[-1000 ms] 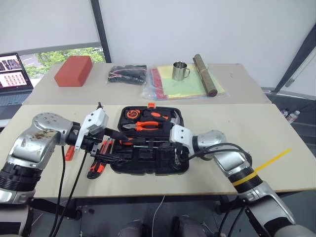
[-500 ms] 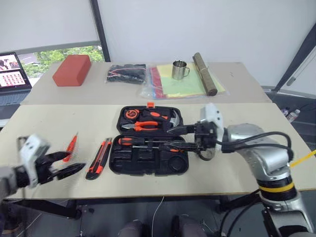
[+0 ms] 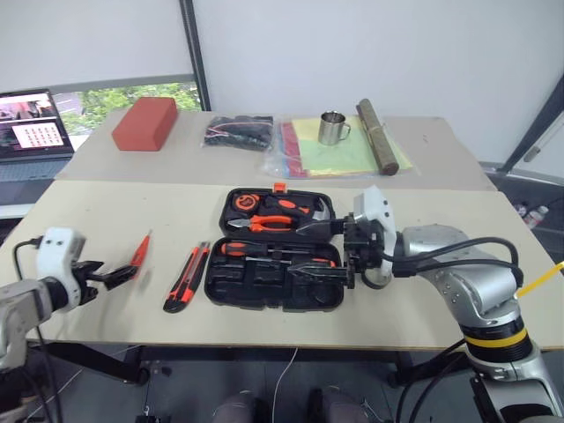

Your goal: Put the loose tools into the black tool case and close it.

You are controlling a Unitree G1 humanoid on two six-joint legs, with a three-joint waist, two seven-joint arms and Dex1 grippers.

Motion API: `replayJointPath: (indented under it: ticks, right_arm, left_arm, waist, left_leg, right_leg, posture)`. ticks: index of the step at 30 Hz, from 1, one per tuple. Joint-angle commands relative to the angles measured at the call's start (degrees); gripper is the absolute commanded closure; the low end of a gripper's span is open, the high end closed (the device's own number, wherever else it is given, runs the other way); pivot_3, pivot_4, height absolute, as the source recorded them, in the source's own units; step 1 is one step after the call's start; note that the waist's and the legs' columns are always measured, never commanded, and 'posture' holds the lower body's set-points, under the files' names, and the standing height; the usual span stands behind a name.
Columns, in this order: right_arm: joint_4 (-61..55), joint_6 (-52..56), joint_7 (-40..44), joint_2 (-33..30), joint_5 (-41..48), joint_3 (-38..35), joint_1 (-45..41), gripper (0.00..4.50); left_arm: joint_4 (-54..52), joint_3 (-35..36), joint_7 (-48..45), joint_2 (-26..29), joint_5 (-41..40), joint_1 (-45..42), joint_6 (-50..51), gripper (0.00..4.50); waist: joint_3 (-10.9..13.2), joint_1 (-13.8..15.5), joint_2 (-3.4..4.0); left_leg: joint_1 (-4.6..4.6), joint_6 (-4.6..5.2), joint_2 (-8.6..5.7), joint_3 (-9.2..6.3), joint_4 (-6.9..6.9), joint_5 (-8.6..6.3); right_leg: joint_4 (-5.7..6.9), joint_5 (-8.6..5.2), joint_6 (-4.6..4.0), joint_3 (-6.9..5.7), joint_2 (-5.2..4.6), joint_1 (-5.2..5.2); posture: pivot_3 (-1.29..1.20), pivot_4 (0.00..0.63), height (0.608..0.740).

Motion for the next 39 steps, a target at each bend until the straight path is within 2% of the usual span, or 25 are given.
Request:
replayJointPath:
  ticks: [1,2,3,5,9,13,14,18,24,26,30,34,39]
  right_arm:
    - [-3.0,-1.1,-1.1,-0.5,0.4,-1.0,0.1,0.04]
    - [-3.2,-0.9,-1.5,-0.5,0.5,-1.2,0.3,0.04]
    - [-3.4,-0.7,-1.8,-0.7,0.7,-1.6,0.5,0.00]
    - [-3.8,-0.6,-2.3,-1.1,1.0,-2.2,1.0,0.00]
    - [-5.2,-0.5,-3.1,-3.1,1.1,-3.6,3.6,0.00]
    - [-7.5,1.8,-3.2,-5.8,3.3,-5.8,6.8,0.00]
    - [-8.2,2.6,-3.0,-6.5,4.4,-6.4,7.7,0.00]
    - [-13.5,5.3,-0.2,-10.9,10.1,-9.4,13.4,0.00]
    - [-16.1,5.6,-3.6,-11.5,11.4,-9.5,15.3,0.00]
    - [-16.6,5.8,-5.7,-10.8,11.8,-9.9,15.5,0.00]
    - [-17.9,6.2,-9.2,-10.0,12.4,-10.9,16.3,0.00]
    - [-19.5,5.7,-11.9,-10.1,12.4,-11.9,18.4,0.00]
    - [-20.5,5.2,-14.2,-10.0,12.5,-12.5,20.1,0.00]
  left_arm:
    - [5.3,-4.2,2.2,0.7,2.9,-3.8,0.9,0.00]
    - [6.8,-4.9,2.4,0.7,3.3,-4.6,0.9,0.00]
    - [8.2,-5.7,2.2,0.8,3.8,-5.1,0.5,0.50]
    - [9.7,-7.1,2.0,1.2,4.9,-5.6,-0.2,1.02]
    - [11.1,-6.4,-0.6,2.6,4.2,-6.9,-2.9,2.53]
    - [5.7,-7.4,-11.4,5.4,-0.2,-11.1,-8.3,3.96]
    - [3.6,-8.3,-15.1,6.0,-1.1,-12.0,-10.6,4.07]
    - [-7.0,-17.2,-35.3,8.1,-4.5,-16.6,-20.6,4.07]
    - [-2.3,-34.1,-47.5,4.2,3.2,-28.3,-27.8,4.07]
    - [2.9,-38.8,-49.6,1.8,7.3,-31.8,-31.4,4.07]
    - [13.4,-44.6,-50.8,-2.3,14.3,-36.5,-37.6,4.07]
    - [19.7,-46.1,-51.8,-5.0,17.6,-38.8,-40.2,4.07]
    - [22.9,-46.0,-53.2,-6.0,19.4,-38.8,-43.0,4.07]
  waist:
    - [0.0,-0.4,-0.01]
    - [0.0,-0.7,0.00]
    - [0.0,-0.8,0.00]
    - [0.0,-0.8,0.00]
    - [0.0,-0.9,0.00]
    - [0.0,-0.7,-0.06]
    - [0.1,-0.4,-0.18]
    - [0.1,0.2,-0.30]
    - [0.1,-0.3,-0.24]
    - [0.1,-0.5,-0.26]
    - [0.1,-0.2,-0.26]
    - [0.1,0.0,-0.26]
    - [0.1,0.1,-0.27]
  left_leg:
    - [0.01,0.05,-0.01,0.00,-0.05,0.03]
    - [0.08,0.20,-0.02,0.03,-0.08,0.11]
    - [0.15,0.23,-0.01,0.09,-0.19,0.13]
    - [0.33,0.24,-0.01,0.14,-0.39,0.18]
    - [0.50,-0.10,0.01,0.18,-0.44,0.08]
    - [0.48,-0.11,0.00,0.17,-0.43,0.07]
    - [0.43,-0.11,0.01,0.16,-0.43,0.07]
    - [0.06,-0.12,-0.01,0.03,-0.35,0.06]
    - [0.32,0.11,-0.01,0.19,-0.34,0.19]
    - [0.34,0.26,0.06,0.25,-0.34,0.32]
    - [0.29,0.32,0.17,0.23,-0.28,0.39]
    - [0.07,0.47,0.16,0.15,-0.20,0.38]
    - [-0.68,0.62,0.16,0.06,0.24,0.33]
  right_leg:
    - [0.05,0.00,0.00,-0.01,0.06,-0.01]
    - [0.03,-0.01,0.00,-0.03,0.11,0.01]
    - [0.02,-0.06,0.01,-0.02,0.13,0.00]
    - [-0.02,-0.11,0.01,0.00,0.09,0.07]
    - [0.03,-0.23,0.01,0.12,-0.04,0.15]
    - [0.03,-0.23,0.01,0.12,-0.11,0.12]
    - [0.02,-0.23,0.00,0.09,-0.12,0.09]
    - [-0.08,-0.21,-0.02,-0.01,-0.19,-0.06]
    - [-0.15,-0.21,0.03,0.07,0.01,0.17]
    - [-0.02,-0.44,0.40,0.12,0.12,0.14]
    - [0.01,-0.45,0.41,0.14,0.17,0.09]
    - [-0.03,-0.23,0.02,0.11,0.14,-0.01]
    - [0.05,-0.21,0.03,-0.02,0.17,-0.54]
  posture:
    - [0.00,0.150,0.736]
    - [0.00,0.150,0.736]
    - [0.00,0.150,0.736]
    - [0.00,0.150,0.736]
    - [0.00,0.150,0.736]
    - [0.00,0.150,0.736]
    - [0.00,0.150,0.736]
    - [0.00,0.150,0.736]
    - [0.00,0.150,0.736]
    - [0.00,0.150,0.736]
    - [0.00,0.150,0.736]
    - [0.00,0.150,0.736]
    - [0.00,0.150,0.736]
